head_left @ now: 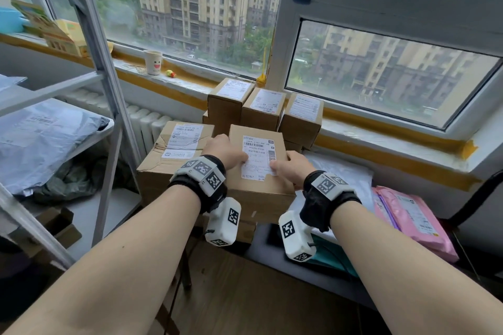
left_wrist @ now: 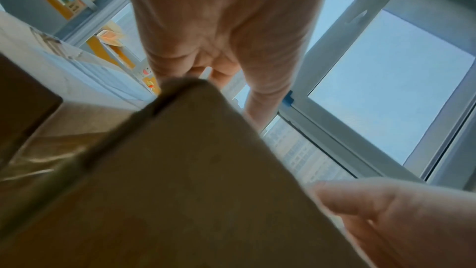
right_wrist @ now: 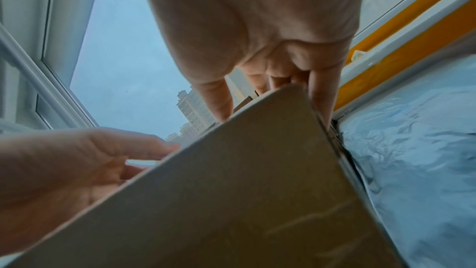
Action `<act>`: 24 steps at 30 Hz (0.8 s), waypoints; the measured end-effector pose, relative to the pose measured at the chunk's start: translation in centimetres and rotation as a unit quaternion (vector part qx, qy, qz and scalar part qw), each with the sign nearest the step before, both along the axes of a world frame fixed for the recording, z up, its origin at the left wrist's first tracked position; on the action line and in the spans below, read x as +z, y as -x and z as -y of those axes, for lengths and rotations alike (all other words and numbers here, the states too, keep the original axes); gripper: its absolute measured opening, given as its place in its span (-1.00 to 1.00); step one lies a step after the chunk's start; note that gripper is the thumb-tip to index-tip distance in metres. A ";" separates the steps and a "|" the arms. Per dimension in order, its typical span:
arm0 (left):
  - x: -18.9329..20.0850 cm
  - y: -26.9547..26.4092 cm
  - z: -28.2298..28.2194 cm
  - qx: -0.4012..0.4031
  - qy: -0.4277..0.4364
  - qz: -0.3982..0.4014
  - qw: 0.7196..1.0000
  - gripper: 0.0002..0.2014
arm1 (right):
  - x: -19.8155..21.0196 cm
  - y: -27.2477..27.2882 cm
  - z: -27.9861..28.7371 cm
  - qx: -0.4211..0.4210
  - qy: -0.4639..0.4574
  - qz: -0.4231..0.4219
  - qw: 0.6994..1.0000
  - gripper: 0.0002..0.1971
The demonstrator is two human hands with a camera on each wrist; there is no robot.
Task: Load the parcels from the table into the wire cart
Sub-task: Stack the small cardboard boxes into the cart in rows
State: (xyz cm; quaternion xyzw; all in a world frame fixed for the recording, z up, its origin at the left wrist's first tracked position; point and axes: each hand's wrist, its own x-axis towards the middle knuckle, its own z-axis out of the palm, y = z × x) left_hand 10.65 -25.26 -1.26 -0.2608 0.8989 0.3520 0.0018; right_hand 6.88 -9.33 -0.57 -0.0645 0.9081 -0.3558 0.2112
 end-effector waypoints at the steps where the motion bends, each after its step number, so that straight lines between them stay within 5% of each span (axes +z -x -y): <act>1: 1.1 -4.7 -5.1 -0.052 -0.014 -0.020 0.998 -0.46 | 1.8 -6.8 -5.9 -0.062 0.007 -0.024 0.998 -0.64; 11: 2.4 -5.6 -7.6 -0.103 -0.126 -0.106 0.981 -0.34 | 1.4 -7.3 -7.0 -0.143 0.119 -0.052 0.981 -0.72; 16: 2.5 -7.5 -12.2 -0.141 -0.124 -0.120 0.975 -0.32 | 1.6 -10.3 -11.7 -0.186 0.114 -0.085 0.972 -0.57; 24: 3.1 -8.3 -20.5 -0.188 -0.135 -0.115 0.966 -0.45 | 2.4 -13.5 -19.8 -0.252 0.134 -0.136 0.949 -0.61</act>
